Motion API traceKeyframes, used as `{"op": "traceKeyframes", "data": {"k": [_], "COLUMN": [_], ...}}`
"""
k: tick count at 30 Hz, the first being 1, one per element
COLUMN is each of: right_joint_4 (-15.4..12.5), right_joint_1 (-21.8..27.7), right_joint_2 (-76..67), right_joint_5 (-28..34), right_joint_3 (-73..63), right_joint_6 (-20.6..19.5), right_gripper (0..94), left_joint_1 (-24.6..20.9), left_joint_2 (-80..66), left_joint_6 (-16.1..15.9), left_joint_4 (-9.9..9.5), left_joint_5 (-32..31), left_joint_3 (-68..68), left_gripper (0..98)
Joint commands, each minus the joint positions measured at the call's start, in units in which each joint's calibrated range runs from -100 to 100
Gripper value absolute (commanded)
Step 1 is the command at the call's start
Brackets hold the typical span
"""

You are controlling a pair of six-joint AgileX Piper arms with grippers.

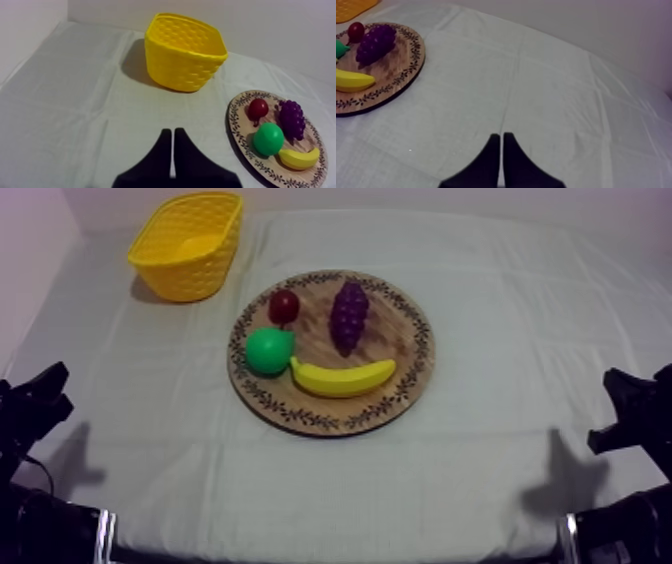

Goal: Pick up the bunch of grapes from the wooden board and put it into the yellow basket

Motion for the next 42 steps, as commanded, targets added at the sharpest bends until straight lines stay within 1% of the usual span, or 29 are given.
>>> {"op": "traceKeyframes", "data": {"k": [1,21,29,38,42], "right_joint_4": [0.0,0.0,0.0,0.0,0.0], "right_joint_1": [0.0,0.0,0.0,0.0,0.0], "right_joint_2": [0.0,0.0,0.0,0.0,0.0], "right_joint_5": [0.0,0.0,0.0,0.0,0.0], "right_joint_3": [0.0,0.0,0.0,0.0,0.0], "right_joint_6": [0.0,0.0,0.0,0.0,0.0], "right_gripper": [0.5,0.5,0.5,0.5,0.5], "left_joint_1": [-1.0,-1.0,-0.5,0.2,1.0], "left_joint_2": [0.0,0.1,5.6,15.0,20.9], "left_joint_6": [-10.7,-11.3,-11.4,-11.6,-11.3], "left_joint_4": [0.03,0.05,0.62,0.8,0.81], "left_joint_5": [1.6,2.2,-3.4,-4.9,-7.4], "left_joint_3": [0.1,-0.2,0.0,-6.1,-9.7], "left_gripper": [0.0,0.0,0.0,0.0,0.0]}}
